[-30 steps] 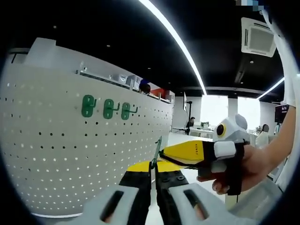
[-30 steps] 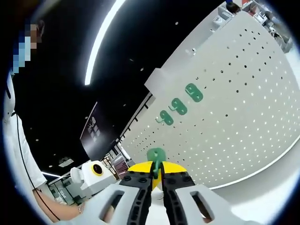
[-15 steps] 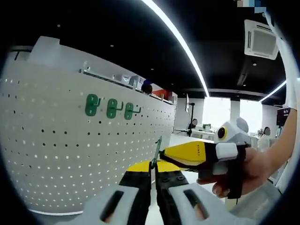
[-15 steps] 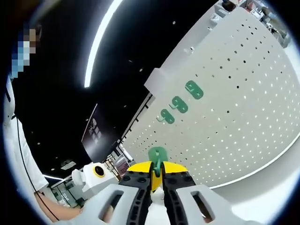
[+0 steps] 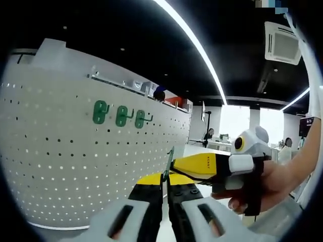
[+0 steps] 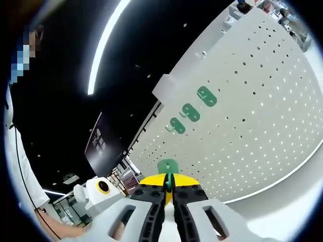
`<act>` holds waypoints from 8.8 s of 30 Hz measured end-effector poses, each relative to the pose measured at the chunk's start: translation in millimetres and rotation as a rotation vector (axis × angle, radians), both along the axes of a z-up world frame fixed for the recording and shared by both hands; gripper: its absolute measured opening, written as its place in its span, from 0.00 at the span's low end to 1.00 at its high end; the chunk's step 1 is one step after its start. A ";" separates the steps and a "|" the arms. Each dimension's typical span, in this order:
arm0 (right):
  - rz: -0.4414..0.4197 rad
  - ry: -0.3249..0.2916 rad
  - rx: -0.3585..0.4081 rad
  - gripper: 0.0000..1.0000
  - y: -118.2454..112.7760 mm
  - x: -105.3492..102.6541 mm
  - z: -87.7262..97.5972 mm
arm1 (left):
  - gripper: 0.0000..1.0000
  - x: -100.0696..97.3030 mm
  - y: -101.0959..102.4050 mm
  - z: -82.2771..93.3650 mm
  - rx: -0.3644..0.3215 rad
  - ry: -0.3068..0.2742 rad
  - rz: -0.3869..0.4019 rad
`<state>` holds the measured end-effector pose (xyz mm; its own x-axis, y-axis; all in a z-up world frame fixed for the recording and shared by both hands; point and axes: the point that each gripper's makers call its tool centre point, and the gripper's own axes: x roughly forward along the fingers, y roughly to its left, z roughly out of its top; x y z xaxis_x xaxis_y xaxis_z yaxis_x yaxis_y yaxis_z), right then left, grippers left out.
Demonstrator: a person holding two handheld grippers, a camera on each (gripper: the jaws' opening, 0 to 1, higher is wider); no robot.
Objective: Insert the hook assembly into the mounting plate slot until the hook locks in place.
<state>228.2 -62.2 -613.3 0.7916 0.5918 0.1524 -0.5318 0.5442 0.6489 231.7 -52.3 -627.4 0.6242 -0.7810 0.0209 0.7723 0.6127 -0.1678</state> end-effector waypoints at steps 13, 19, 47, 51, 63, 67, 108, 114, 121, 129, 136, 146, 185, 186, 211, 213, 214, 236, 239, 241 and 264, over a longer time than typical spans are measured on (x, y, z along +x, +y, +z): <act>-0.007 -0.011 -0.028 0.00 -1.5 -0.9 -0.6 | 0.01 -0.8 -1.2 -0.3 0.002 -0.002 -0.005; -0.006 0.000 -0.030 0.00 -1.9 -0.9 -2.5 | 0.02 -0.5 -1.9 -2.6 0.018 -0.005 -0.003; 0.005 0.016 -0.038 0.00 -3.7 -2.3 -7.6 | 0.67 3.0 3.6 -43.2 0.256 0.056 -0.044; 0.008 0.021 -0.038 0.00 -3.0 -2.2 -8.4 | 0.78 2.1 2.2 -49.0 0.297 0.060 -0.045; -0.094 -0.088 -0.457 0.00 -6.3 1.0 -13.5 | 0.79 2.5 7.2 -53.2 0.309 0.069 -0.037; -0.133 -0.105 -0.553 0.00 -10.9 2.7 -16.1 | 0.79 2.3 6.9 -53.3 0.309 0.070 -0.035; -0.345 -0.111 -0.505 0.00 -86.3 64.8 25.2 | 0.76 -10.1 45.6 -61.8 0.287 0.097 0.042; -0.375 -0.122 -0.506 0.00 -94.4 73.7 32.2 | 0.77 -14.5 53.3 -66.4 0.280 0.109 0.055; -0.405 -0.133 -0.516 0.00 -102.2 84.2 38.7 | 0.77 -18.8 61.1 -67.7 0.279 0.114 0.069; -0.433 -0.155 -0.530 0.00 -109.7 94.8 47.9 | 0.77 -22.4 68.3 -71.1 0.281 0.123 0.088; -0.452 -0.182 -0.561 0.00 -113.1 103.4 54.4 | 0.77 -23.8 73.3 -72.5 0.287 0.127 0.094; -0.465 -0.194 -0.583 0.00 -115.6 115.7 59.3 | 0.77 -25.2 72.7 -73.6 0.291 0.131 0.093; -0.581 -0.131 -0.680 0.01 -113.9 136.5 57.5 | 0.74 -25.9 88.1 -74.9 0.281 0.154 0.115; -0.586 -0.131 -0.691 0.01 -114.2 137.1 57.4 | 0.74 -26.2 87.7 -74.8 0.281 0.154 0.114; -0.592 -0.141 -0.787 0.02 -113.9 135.4 55.0 | 0.73 -29.1 93.8 -74.6 0.279 0.150 0.134; -0.589 -0.153 -0.790 0.02 -113.6 134.1 55.3 | 0.73 -29.0 93.4 -74.6 0.278 0.151 0.134; -0.586 -0.155 -0.783 0.02 -113.7 133.5 55.4 | 0.72 -29.0 93.0 -74.7 0.279 0.151 0.132; -0.433 -0.174 -0.745 0.49 -103.9 114.6 23.7 | 0.73 -27.5 100.7 -78.7 0.287 0.163 0.152; -0.422 -0.181 -0.746 0.52 -101.0 113.8 23.7 | 0.73 -27.2 99.6 -77.3 0.279 0.163 0.150; -0.423 -0.180 -0.737 0.52 -101.1 114.2 23.9 | 0.73 -26.7 99.1 -76.0 0.274 0.162 0.153; -0.357 -0.227 -0.688 0.51 -116.3 68.5 4.3 | 0.74 -20.2 105.2 -65.6 0.271 0.139 0.180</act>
<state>296.8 -178.5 -609.1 0.9442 0.3284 0.0254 -0.3286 0.9445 0.0035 211.6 52.8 -693.0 0.7345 -0.6238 -0.2672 0.6292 0.7735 -0.0761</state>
